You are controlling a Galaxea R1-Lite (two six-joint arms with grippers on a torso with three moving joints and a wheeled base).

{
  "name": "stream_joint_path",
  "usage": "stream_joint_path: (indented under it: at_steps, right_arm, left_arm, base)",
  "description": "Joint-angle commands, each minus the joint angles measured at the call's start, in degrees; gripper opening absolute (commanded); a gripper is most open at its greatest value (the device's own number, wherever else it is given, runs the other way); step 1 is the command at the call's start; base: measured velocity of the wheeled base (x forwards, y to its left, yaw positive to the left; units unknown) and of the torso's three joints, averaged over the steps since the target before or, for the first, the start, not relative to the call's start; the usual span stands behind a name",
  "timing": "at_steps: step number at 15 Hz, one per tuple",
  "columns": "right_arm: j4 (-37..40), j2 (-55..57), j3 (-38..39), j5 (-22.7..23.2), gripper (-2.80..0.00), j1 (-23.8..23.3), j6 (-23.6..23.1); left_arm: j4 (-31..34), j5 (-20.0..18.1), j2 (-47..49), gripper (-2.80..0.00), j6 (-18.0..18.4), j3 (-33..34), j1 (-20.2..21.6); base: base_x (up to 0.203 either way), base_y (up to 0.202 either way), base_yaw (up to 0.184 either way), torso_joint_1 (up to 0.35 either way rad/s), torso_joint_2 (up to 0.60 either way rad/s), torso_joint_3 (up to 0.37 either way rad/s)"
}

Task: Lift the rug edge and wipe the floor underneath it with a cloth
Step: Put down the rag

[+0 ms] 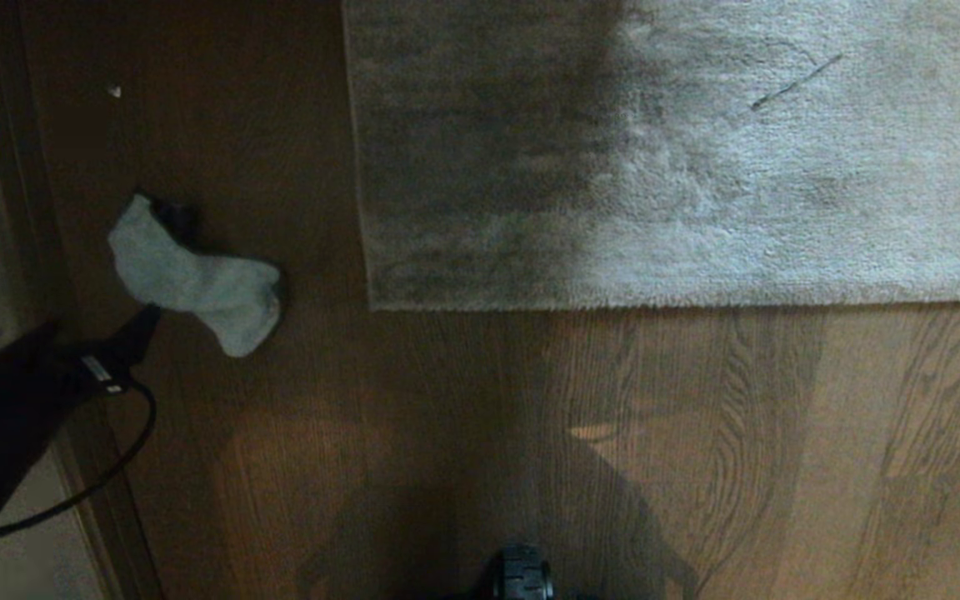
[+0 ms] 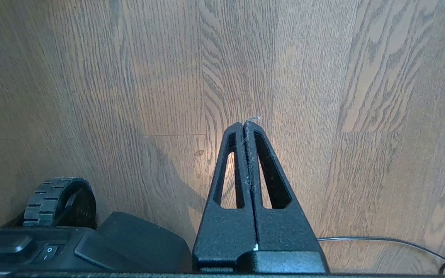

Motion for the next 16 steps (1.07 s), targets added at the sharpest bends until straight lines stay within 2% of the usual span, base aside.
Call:
stream_joint_path:
  at_steps: [1,5,6,7,12,16]
  right_arm:
    - [-0.02,0.07,0.0,0.01,-2.8,0.0,0.01]
    - [-0.02,0.07,0.0,0.03,-2.8,0.0,0.01]
    - [-0.02,0.07,0.0,0.03,-2.8,0.0,0.01]
    - [-0.02,0.07,0.0,0.03,-2.8,0.0,0.01]
    - [-0.02,0.07,0.0,0.03,-2.8,0.0,0.01]
    - [-0.02,0.07,0.0,0.03,-2.8,0.0,0.01]
  left_arm:
    - [-2.74,-0.1,-4.8,0.0,-0.08,4.2,0.0]
    - [-2.74,-0.05,-9.8,0.0,-0.11,10.32,0.0]
    - [-2.74,0.0,-10.91,-2.16,-0.18,11.35,0.0]
    - [-2.74,0.17,-12.08,-2.8,-0.23,11.49,0.0]
    - [-2.68,-0.12,-16.03,-2.8,-0.31,11.57,-0.43]
    - [1.64,-0.28,-22.47,-2.8,-0.34,11.53,-0.44]
  base:
    - [0.0,0.0,0.0,0.0,0.0,0.0]
    - [0.0,0.0,0.0,0.0,0.0,0.0]
    - [0.0,0.0,0.0,0.0,0.0,0.0]
    - [0.0,0.0,0.0,0.0,0.0,0.0]
    - [0.0,0.0,0.0,0.0,0.0,0.0]
    - [0.0,0.0,0.0,0.0,0.0,0.0]
